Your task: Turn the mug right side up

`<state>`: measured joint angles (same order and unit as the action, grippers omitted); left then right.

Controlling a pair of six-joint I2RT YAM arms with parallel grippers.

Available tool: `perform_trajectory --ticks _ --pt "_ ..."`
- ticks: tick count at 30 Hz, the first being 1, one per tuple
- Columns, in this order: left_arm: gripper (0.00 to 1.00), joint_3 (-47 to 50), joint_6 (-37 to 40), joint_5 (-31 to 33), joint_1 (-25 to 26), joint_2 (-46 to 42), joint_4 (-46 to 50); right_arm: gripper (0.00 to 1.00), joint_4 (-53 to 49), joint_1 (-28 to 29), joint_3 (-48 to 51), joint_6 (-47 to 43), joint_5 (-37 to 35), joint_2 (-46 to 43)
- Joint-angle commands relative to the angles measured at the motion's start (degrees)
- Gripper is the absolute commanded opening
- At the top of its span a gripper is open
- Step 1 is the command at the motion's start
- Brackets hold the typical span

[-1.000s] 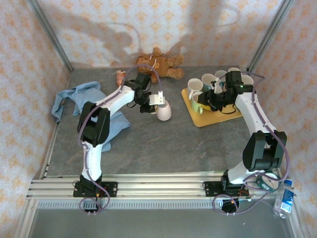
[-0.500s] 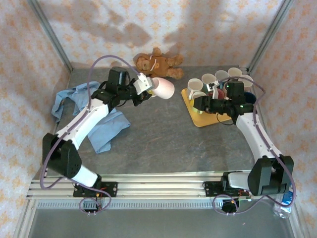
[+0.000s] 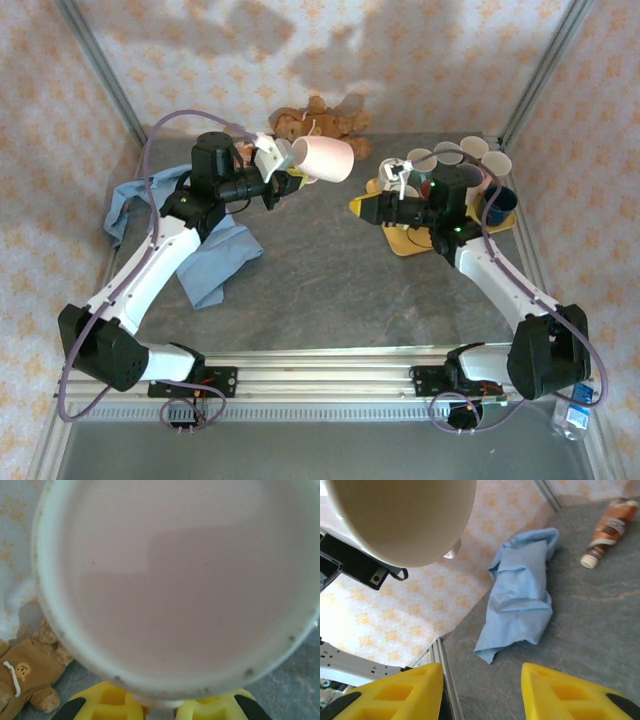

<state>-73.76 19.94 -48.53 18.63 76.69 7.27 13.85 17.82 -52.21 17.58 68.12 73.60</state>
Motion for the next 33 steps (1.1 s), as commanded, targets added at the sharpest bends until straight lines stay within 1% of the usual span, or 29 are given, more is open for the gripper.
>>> perform_trajectory --ticks 1,4,7,11,15,19,23,28,33 --pt "0.0 -1.5 -6.7 -2.8 -0.5 -2.4 -8.7 0.45 15.1 2.6 0.9 4.5 -1.1 1.5" --pt "0.0 -1.7 -10.5 -2.3 -0.3 -2.8 -10.1 0.45 27.8 4.1 2.5 10.8 -2.0 3.4" --pt "0.0 -2.1 -13.2 -1.6 -0.2 -3.1 -10.4 0.45 34.6 5.1 2.8 13.3 -3.3 4.6" --pt "0.0 -2.2 -13.7 -2.3 0.3 -3.8 -10.6 0.46 36.6 6.1 1.4 13.3 -3.9 5.9" --pt "0.0 -3.6 -12.4 -3.4 0.9 -3.9 -7.5 0.46 40.0 6.8 0.5 14.1 -5.1 7.6" --pt "0.0 -3.7 -13.2 -3.4 1.7 -4.1 -7.5 0.47 46.5 7.7 0.3 17.3 -6.8 9.8" --pt "0.0 -3.8 -14.2 -3.6 2.3 -3.8 -8.1 0.47 49.4 8.9 0.5 17.8 -9.6 11.1" --pt "0.0 -4.5 -14.3 -3.2 2.7 -3.4 -7.5 0.47 58.3 9.6 1.5 20.3 -11.5 12.8" --pt "0.0 -4.7 -15.1 -3.2 2.7 -3.0 -8.0 0.46 60.3 9.8 1.0 21.6 -11.4 13.6"
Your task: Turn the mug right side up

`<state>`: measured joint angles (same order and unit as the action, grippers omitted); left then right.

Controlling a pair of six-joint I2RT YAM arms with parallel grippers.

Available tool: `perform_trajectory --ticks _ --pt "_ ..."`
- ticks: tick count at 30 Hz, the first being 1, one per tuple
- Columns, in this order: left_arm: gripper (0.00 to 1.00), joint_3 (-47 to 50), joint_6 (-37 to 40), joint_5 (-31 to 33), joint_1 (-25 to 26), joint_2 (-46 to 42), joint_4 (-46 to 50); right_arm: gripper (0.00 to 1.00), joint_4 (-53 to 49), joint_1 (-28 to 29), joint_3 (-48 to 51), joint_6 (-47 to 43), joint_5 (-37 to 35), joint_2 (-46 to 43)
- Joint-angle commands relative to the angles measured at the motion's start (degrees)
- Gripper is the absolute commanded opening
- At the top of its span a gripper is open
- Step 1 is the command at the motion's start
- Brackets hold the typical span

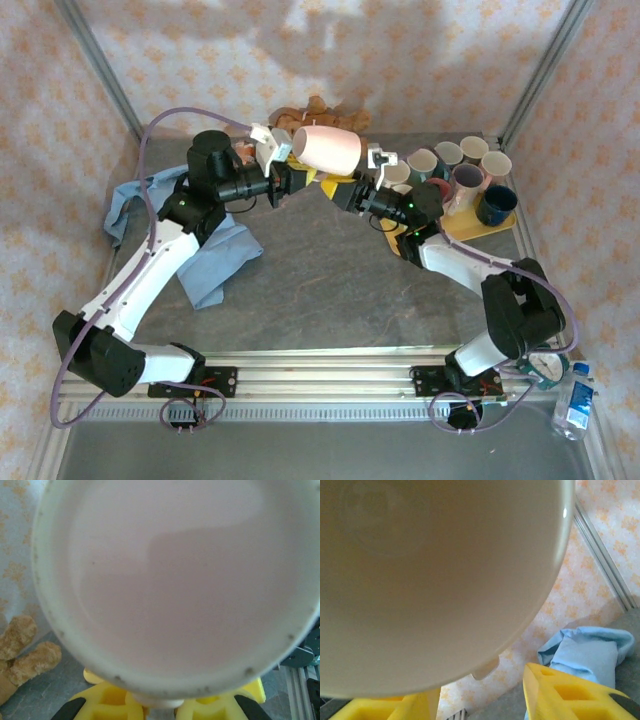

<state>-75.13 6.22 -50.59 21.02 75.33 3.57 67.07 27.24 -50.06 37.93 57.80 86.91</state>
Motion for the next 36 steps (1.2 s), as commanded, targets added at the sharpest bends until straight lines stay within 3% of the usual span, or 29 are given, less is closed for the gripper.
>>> perform_trajectory --ticks 1,9,32,36 --pt "0.0 -3.3 -1.5 -1.2 0.4 -1.6 -4.3 0.46 7.7 0.4 -1.2 1.5 -1.2 0.6" --pt "0.0 -1.5 -5.7 0.3 1.4 -1.7 -9.8 0.45 13.3 0.9 -2.4 5.5 -4.3 3.3" --pt "0.0 4.9 -14.1 6.1 2.8 -3.1 -20.9 0.44 13.3 2.4 -3.9 6.1 -11.1 0.9" --pt "0.0 6.3 -16.4 6.5 2.8 -3.2 -23.8 0.39 13.3 2.4 -3.8 6.0 -12.1 0.3"
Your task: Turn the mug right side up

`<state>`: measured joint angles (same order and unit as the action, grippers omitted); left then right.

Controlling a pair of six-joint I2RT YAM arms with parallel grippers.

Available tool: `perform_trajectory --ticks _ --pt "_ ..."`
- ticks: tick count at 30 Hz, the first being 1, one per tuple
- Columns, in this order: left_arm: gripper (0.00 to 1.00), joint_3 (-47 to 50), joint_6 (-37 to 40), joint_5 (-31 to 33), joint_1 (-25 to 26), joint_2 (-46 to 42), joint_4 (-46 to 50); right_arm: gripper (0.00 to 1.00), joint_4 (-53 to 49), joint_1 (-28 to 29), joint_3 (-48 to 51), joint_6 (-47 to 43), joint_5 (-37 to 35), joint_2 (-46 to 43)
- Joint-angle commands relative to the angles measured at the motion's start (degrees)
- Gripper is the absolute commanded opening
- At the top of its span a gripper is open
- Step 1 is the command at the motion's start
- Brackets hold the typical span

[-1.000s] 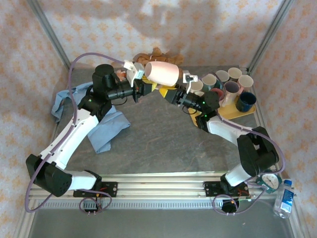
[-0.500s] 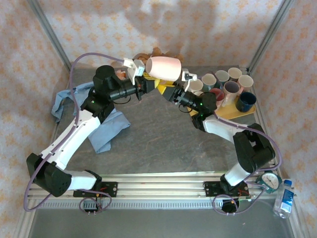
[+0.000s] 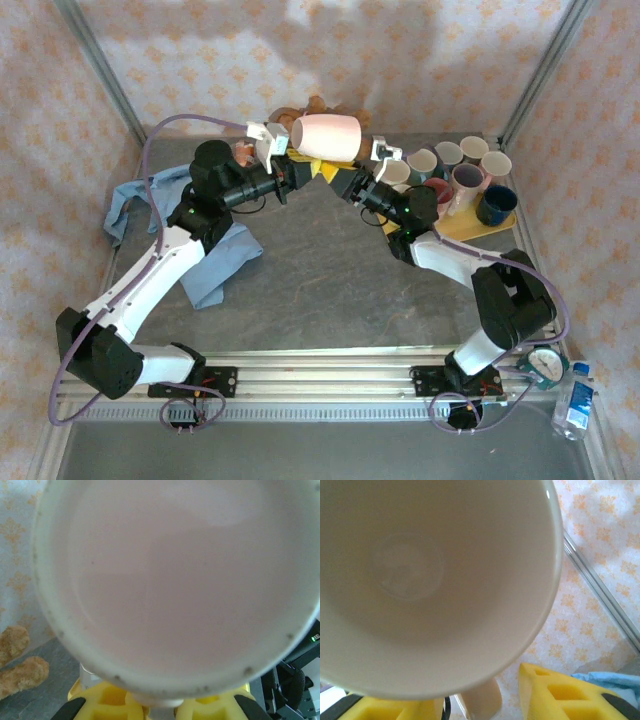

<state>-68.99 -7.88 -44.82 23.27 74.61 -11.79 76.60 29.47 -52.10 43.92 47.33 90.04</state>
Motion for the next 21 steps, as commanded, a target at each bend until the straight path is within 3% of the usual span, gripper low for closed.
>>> perform_trajectory --ticks 1,7,16,18,21 --pt "0.0 0.5 -2.6 0.8 0.6 -2.5 -8.7 0.38 3.7 0.1 -1.9 0.0 -1.7 -3.1" --pt "0.0 2.9 -4.6 1.5 0.6 -2.6 -12.0 0.27 3.8 0.2 -3.2 1.6 -1.8 -3.1" --pt "0.0 4.8 -5.8 3.8 0.9 -1.9 -14.2 0.0 3.8 0.1 -2.5 1.1 -3.0 -3.6" --pt "0.13 5.5 -6.0 5.6 1.0 -2.1 -14.4 0.0 3.7 0.1 -1.5 0.1 -4.4 -4.4" --pt "0.41 6.7 -5.6 7.6 0.9 -2.7 -14.5 0.0 2.1 -0.2 -0.7 -0.9 -6.0 -5.2"
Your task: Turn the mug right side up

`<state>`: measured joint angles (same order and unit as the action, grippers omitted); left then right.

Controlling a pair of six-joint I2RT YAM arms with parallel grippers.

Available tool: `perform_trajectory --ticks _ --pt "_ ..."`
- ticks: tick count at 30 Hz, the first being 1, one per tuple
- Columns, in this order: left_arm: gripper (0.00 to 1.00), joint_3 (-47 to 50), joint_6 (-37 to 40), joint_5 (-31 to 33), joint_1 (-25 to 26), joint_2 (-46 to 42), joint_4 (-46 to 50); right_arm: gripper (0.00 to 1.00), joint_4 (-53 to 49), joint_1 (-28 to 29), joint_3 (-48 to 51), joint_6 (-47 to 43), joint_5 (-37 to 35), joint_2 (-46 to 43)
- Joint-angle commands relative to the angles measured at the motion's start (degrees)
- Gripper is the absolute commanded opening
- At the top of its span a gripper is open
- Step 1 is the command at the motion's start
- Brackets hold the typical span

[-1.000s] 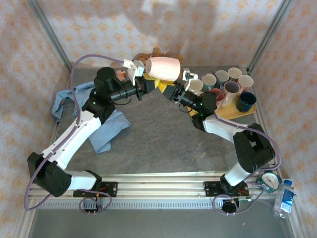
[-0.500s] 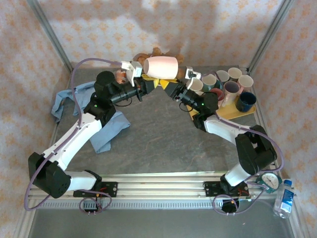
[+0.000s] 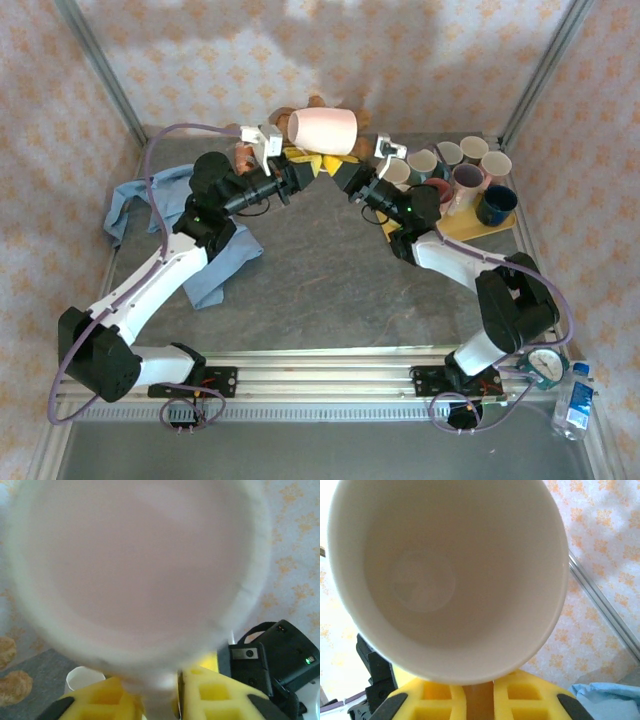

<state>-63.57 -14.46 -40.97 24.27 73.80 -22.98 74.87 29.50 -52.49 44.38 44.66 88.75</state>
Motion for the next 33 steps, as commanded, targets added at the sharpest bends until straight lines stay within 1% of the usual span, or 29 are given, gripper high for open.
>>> perform_trajectory --ticks 1,2,5,8,10,12,14,16,19,21,23,24,26,28,30,33 --pt "0.51 1.5 1.3 4.3 0.0 -2.0 -3.0 0.0 2.7 -0.3 -0.4 -1.6 -3.4 -4.0" --pt "0.59 1.8 1.7 4.3 0.0 -2.2 -2.7 0.0 1.5 -0.4 -0.4 -1.9 -3.6 -4.3" --pt "0.7 1.5 3.1 4.3 -0.1 -2.4 -0.5 0.0 -0.9 -0.6 0.4 -2.8 -6.1 -5.0" --pt "0.75 0.5 5.0 4.7 -0.1 -3.1 4.3 0.0 -4.3 -1.5 2.3 -3.8 -9.4 -6.8" --pt "0.77 0.1 7.1 4.2 -0.2 -3.8 7.5 0.0 -9.9 -2.3 3.4 -6.0 -10.9 -9.2" --pt "0.79 0.2 8.9 4.0 -0.2 -4.6 9.8 0.0 -19.1 -2.9 4.2 -10.0 -12.4 -12.8" --pt "0.82 0.4 10.8 5.0 -0.2 -5.6 13.1 0.0 -32.9 -3.5 3.8 -15.3 -14.7 -17.3" --pt "0.83 1.2 13.2 4.8 -0.3 -6.5 14.8 0.0 -46.1 -3.6 2.6 -21.8 -17.0 -21.4" --pt "0.85 0.5 15.8 5.8 -0.2 -6.8 20.4 0.0 -64.1 -4.0 0.2 -28.3 -23.2 -26.8" --pt "0.87 -0.7 17.6 6.5 -0.2 -6.0 24.8 0.0 -76.0 -4.1 -2.3 -31.6 -27.8 -28.9" --pt "0.91 -1.8 18.9 8.0 -0.2 -5.2 28.6 0.0 -88.5 -4.3 -5.7 -34.3 -33.0 -29.9" --pt "0.94 -2.0 19.8 8.0 -0.2 -5.0 29.4 0.0 -93.3 -4.3 -7.2 -35.1 -35.5 -30.1" --pt "0.96 -1.1 20.9 7.7 -0.2 -5.0 29.1 0.0 -102.6 -4.3 -9.8 -36.0 -40.5 -30.4" --pt "0.98 -0.1 21.3 7.8 -0.2 -5.2 28.1 0.0 -109.3 -4.3 -11.5 -35.8 -43.8 -30.6" --pt "1.0 0.5 21.9 7.8 -0.2 -5.0 28.1 0.0 -114.8 -4.3 -13.0 -34.7 -46.2 -30.4" --pt "1.0 1.1 22.4 8.0 -0.3 -4.8 28.3 0.0 -121.3 -4.4 -14.6 -32.9 -49.0 -29.6"
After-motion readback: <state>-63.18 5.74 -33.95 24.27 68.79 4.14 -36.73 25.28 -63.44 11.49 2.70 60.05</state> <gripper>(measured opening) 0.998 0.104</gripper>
